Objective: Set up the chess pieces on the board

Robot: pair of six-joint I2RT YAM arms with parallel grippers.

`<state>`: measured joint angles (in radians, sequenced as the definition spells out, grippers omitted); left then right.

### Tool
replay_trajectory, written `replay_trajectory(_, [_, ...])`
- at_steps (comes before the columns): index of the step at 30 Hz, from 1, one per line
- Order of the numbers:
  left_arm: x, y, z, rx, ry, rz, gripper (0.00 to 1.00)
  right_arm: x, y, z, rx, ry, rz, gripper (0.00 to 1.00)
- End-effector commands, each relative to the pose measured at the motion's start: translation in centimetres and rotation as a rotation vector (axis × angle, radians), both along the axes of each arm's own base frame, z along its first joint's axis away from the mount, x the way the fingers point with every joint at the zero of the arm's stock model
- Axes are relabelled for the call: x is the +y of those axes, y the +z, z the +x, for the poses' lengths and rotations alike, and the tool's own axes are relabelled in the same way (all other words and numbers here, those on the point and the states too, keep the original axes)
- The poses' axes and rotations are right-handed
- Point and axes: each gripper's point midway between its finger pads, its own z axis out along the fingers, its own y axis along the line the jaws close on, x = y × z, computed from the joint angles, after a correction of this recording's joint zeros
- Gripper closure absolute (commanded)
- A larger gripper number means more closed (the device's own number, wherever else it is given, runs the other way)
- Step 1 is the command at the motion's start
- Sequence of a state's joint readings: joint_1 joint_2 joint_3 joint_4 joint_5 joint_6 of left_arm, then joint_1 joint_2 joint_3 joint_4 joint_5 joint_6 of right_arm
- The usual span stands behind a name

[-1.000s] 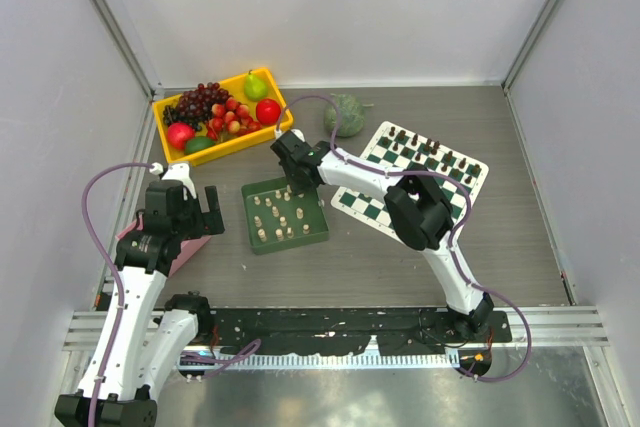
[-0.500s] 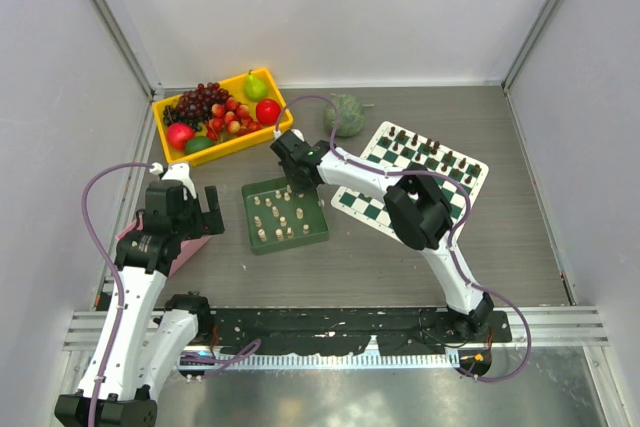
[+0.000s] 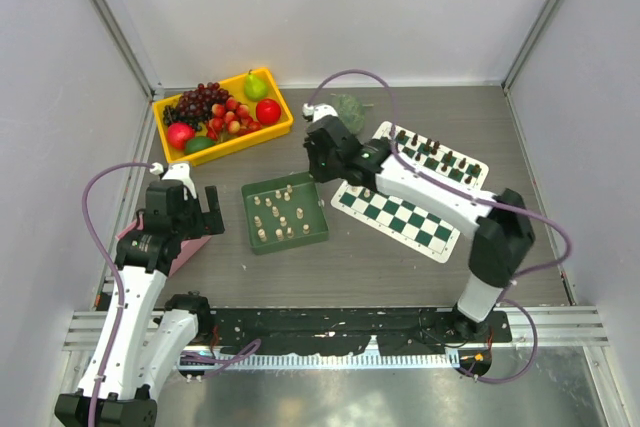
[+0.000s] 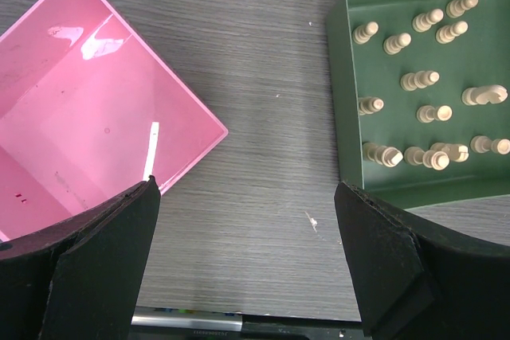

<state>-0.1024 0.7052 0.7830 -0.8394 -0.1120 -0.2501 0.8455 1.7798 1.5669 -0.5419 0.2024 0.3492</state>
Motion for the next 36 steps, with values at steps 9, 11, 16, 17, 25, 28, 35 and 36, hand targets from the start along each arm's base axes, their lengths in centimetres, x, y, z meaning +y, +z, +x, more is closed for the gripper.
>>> replay_trajectory(9, [0.3, 0.9, 0.5, -0.019, 0.001, 0.015, 0.00, -14.2, -5.3, -0.9, 0.044, -0.361, 0.013, 0.89])
replay_trajectory(11, [0.3, 1.0, 0.5, -0.025, 0.003, 0.014, 0.00, -15.0, -6.5, -0.9, 0.059, -0.381, -0.006, 0.90])
replay_trajectory(16, [0.3, 1.0, 0.5, -0.025, 0.003, 0.014, 0.00, -16.0, -8.4, -0.5, 0.081, -0.406, -0.042, 0.90])
replay_trajectory(17, [0.3, 1.0, 0.5, -0.025, 0.003, 0.014, 0.00, -16.0, -8.9, -0.5, 0.088, -0.411, -0.052, 0.90])
replay_trajectory(25, [0.3, 0.9, 0.5, -0.022, 0.004, 0.015, 0.00, -16.7, -10.7, 0.5, 0.107, -0.440, -0.074, 0.90])
replay_trajectory(28, [0.3, 0.8, 0.4, -0.018, 0.003, 0.016, 0.01, -17.1, -11.1, 0.5, 0.114, -0.447, -0.082, 0.90])
replay_trajectory(35, [0.3, 0.9, 0.5, -0.019, 0.005, 0.018, 0.01, -17.4, -12.5, 0.6, 0.142, -0.446, -0.076, 0.90])
replay_trajectory(36, [0.3, 0.9, 0.5, -0.019, 0.005, 0.018, 0.00, -17.4, -12.7, 0.6, 0.145, -0.445, -0.081, 0.90])
